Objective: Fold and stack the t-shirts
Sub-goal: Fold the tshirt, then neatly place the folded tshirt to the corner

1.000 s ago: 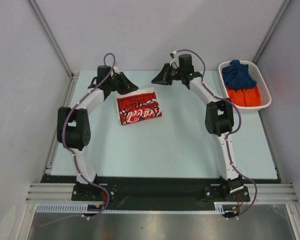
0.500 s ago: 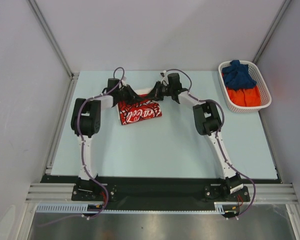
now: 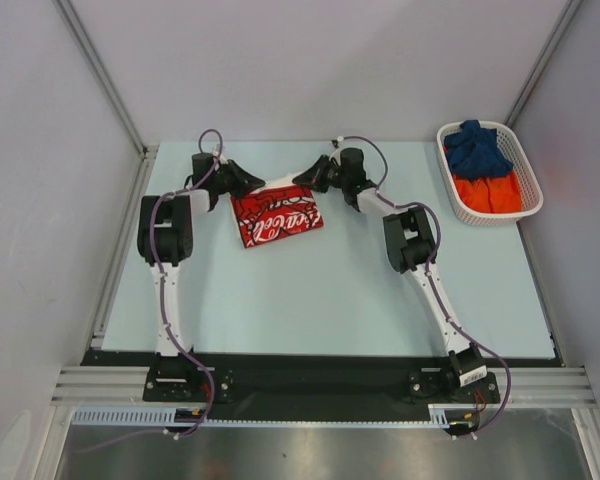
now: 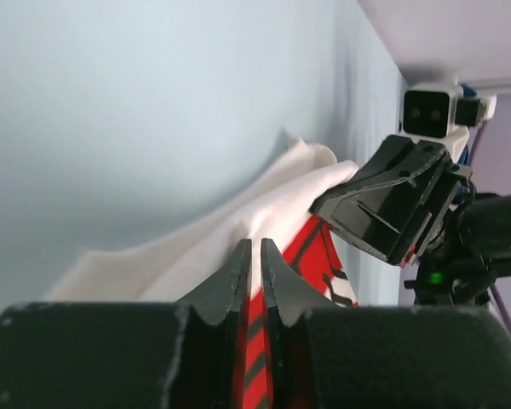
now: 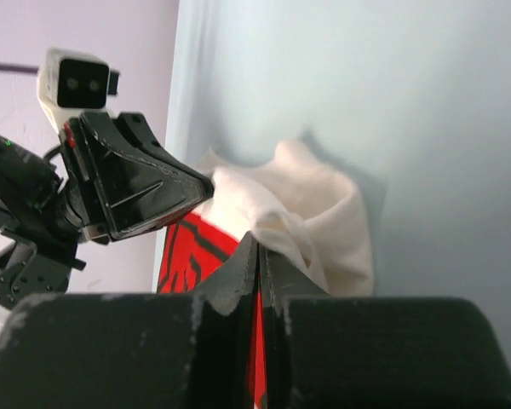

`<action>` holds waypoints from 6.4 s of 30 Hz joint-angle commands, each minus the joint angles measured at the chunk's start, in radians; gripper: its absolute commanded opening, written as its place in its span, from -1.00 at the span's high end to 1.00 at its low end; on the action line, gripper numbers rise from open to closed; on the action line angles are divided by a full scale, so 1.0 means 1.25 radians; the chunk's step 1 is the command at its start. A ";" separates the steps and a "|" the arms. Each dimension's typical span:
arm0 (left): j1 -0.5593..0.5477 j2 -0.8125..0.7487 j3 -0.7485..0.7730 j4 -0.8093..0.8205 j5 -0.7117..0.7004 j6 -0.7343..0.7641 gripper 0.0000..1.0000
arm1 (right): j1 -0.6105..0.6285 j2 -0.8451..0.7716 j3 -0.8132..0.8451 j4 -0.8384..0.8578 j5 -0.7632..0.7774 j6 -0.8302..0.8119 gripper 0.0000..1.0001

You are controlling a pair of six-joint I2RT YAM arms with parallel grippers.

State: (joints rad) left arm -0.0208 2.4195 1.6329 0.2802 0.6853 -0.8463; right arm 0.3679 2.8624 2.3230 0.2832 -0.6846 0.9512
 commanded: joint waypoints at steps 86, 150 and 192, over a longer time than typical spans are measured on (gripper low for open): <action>-0.023 -0.334 -0.456 -0.105 0.021 0.060 0.46 | -0.037 -0.158 -0.132 -0.207 -0.108 -0.085 0.85; -0.064 -0.145 0.076 -0.694 -0.364 0.387 0.99 | -0.107 -1.036 -0.935 -0.590 -0.016 -0.419 0.87; 0.137 0.175 0.607 -0.548 -0.848 0.919 0.99 | 0.006 -0.882 -0.890 -0.720 0.029 -0.412 0.91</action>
State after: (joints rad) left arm 0.1467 2.6305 2.3428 -0.4713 -0.3546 0.2726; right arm 0.3714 1.7473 1.1522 -0.5789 -0.6479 0.4587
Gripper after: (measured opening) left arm 0.039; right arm 0.053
